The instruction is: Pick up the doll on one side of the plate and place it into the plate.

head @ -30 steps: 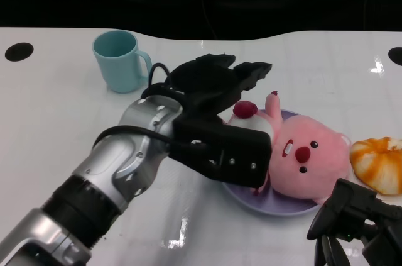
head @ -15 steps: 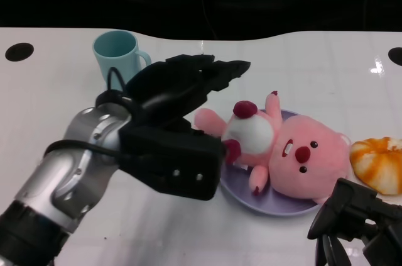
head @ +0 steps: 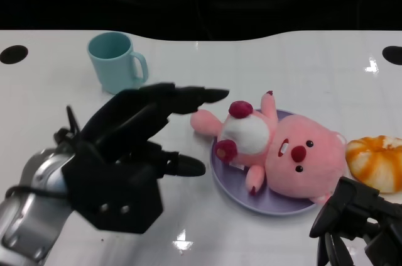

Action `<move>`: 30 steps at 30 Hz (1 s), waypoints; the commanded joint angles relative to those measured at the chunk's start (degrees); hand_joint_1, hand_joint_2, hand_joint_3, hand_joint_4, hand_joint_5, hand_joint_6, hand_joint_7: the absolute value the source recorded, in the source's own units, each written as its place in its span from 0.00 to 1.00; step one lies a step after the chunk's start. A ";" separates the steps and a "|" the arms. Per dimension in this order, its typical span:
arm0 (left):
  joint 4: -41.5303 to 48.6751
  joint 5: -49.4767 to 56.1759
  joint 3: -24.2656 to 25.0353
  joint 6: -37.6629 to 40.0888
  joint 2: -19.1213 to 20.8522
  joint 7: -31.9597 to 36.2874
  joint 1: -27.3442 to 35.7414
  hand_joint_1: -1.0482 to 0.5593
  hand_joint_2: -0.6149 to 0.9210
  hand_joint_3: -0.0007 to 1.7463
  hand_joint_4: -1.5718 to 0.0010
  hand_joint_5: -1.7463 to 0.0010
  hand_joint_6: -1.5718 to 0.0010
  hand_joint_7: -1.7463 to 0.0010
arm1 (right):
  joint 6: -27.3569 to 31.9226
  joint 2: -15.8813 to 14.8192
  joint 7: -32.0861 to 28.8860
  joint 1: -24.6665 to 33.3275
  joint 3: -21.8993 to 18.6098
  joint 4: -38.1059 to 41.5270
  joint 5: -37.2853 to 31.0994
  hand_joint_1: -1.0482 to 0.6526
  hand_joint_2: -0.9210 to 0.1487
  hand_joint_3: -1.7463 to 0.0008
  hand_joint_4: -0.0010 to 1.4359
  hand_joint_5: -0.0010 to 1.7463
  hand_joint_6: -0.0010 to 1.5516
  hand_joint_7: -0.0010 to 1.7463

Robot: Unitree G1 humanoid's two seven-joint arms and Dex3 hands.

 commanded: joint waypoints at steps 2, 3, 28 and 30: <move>0.62 -6.14 3.61 -4.35 -1.06 1.34 4.42 0.24 1.00 0.13 0.76 0.54 0.63 0.91 | -0.02 -0.68 0.04 0.01 -0.66 -0.01 0.42 0.52 0.48 0.16 0.48 1.00 0.38 0.89; 0.58 -7.57 4.30 -5.47 -1.92 1.90 5.60 0.25 1.00 0.13 0.75 0.52 0.61 0.91 | 0.02 -0.69 0.06 0.01 -0.68 -0.03 0.50 0.52 0.48 0.16 0.48 1.00 0.38 0.89; -27.33 -42.53 8.99 22.68 -16.00 3.12 33.42 0.57 0.78 0.66 0.47 0.06 0.50 0.26 | 0.36 -0.32 0.06 -0.10 -0.46 -0.16 0.23 0.51 0.47 0.16 0.48 1.00 0.37 0.88; -29.09 -42.85 8.68 24.93 -15.94 3.20 35.20 0.56 0.78 0.66 0.48 0.02 0.51 0.22 | 0.65 -0.30 0.04 -0.08 -0.44 -0.29 0.32 0.51 0.47 0.17 0.48 1.00 0.37 0.88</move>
